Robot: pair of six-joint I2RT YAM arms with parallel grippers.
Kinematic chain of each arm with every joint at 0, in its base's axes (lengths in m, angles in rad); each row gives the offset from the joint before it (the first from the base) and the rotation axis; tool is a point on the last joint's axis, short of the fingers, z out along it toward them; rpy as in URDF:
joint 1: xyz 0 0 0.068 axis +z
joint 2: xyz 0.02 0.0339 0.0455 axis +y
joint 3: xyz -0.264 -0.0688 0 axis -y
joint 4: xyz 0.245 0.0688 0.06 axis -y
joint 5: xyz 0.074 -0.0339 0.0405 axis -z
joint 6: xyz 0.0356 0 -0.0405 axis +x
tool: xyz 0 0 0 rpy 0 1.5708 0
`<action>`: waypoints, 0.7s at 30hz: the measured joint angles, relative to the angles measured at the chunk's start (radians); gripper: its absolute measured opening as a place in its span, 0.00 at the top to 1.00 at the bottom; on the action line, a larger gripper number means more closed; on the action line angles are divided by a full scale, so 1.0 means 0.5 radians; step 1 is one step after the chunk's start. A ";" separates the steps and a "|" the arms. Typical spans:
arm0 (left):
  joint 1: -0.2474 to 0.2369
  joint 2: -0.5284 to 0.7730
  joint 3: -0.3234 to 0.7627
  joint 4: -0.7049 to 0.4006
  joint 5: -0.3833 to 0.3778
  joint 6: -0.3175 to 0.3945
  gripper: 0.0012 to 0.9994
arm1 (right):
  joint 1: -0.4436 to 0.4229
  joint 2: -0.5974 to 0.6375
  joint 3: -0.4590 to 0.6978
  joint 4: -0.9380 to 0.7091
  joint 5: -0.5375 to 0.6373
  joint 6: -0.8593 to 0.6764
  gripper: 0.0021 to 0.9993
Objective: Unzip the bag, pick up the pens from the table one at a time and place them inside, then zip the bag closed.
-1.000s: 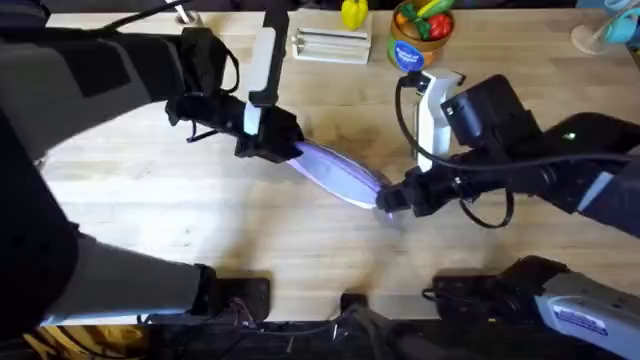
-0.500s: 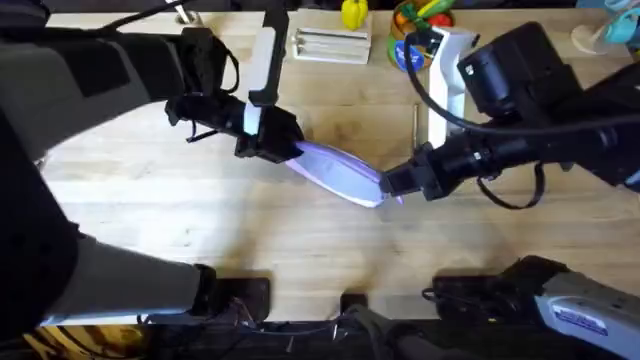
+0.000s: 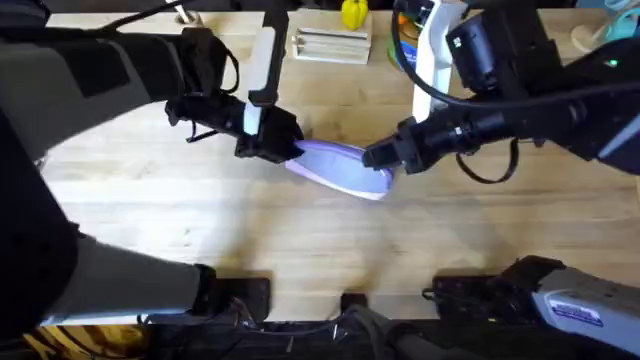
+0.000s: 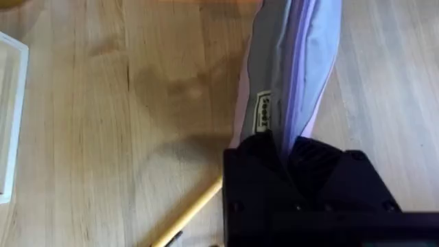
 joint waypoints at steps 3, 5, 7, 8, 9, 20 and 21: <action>0.000 0.001 0.000 0.001 0.001 0.000 0.96 | 0.031 0.104 0.007 0.187 -0.079 0.056 0.97; 0.000 0.000 0.000 0.001 0.000 0.000 0.96 | 0.065 0.175 0.009 0.324 -0.117 0.110 0.97; 0.000 0.000 0.000 0.001 0.000 0.000 0.96 | 0.149 0.314 0.014 0.586 -0.158 0.228 0.97; 0.000 0.000 0.000 0.000 -0.002 0.000 0.96 | 0.168 0.345 0.020 0.634 -0.163 0.251 0.97; 0.000 0.000 0.000 0.000 -0.002 0.000 0.96 | 0.192 0.385 0.034 0.680 -0.173 0.278 0.97; 0.024 0.000 0.000 0.034 -0.030 0.008 0.96 | 0.379 0.892 0.421 0.873 -0.188 0.392 0.97; 0.030 0.000 0.000 0.034 -0.030 0.009 0.96 | 0.381 0.898 0.427 0.872 -0.187 0.392 0.97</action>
